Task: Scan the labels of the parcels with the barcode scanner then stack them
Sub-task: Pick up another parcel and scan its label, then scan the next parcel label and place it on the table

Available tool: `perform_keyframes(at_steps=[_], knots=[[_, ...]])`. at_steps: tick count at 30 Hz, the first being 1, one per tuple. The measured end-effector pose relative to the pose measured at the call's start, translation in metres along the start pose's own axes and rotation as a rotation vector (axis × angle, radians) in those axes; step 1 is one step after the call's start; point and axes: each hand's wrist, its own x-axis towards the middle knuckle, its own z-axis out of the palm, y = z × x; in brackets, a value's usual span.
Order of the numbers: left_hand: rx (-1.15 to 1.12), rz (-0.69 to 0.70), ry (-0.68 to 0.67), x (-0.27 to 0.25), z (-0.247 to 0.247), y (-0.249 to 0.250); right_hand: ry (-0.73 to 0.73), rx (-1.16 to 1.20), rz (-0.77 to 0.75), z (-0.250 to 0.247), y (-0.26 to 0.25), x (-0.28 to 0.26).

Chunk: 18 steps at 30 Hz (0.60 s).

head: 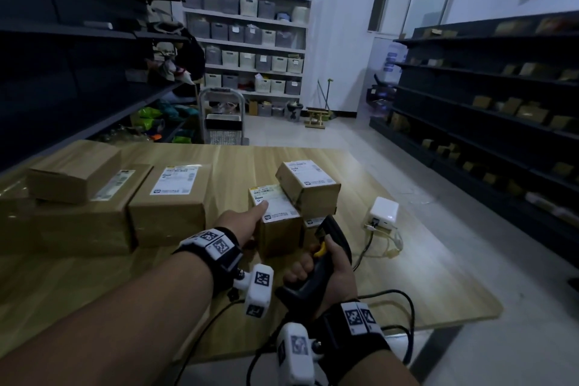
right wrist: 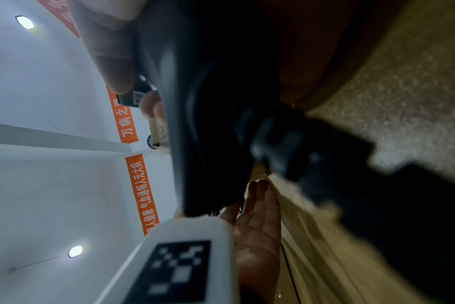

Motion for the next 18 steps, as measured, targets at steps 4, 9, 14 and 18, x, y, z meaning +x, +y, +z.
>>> perform_keyframes(at_steps=[4, 9, 14, 18], knots=[[0.056, 0.091, 0.044, -0.028, -0.002, 0.009, 0.017, -0.006, -0.001, 0.002, 0.0, -0.002], [0.123, 0.3, 0.183, -0.056, -0.011, 0.017, 0.023, 0.007, 0.012, 0.005, 0.0, -0.003], [0.199, 0.45, 0.384, -0.076, -0.041, 0.043, 0.005, 0.01, 0.014, 0.003, 0.0, -0.001], [0.5, 0.349, 0.462, -0.057, -0.083, 0.057, 0.014, 0.001, 0.019, 0.004, 0.001, -0.001]])
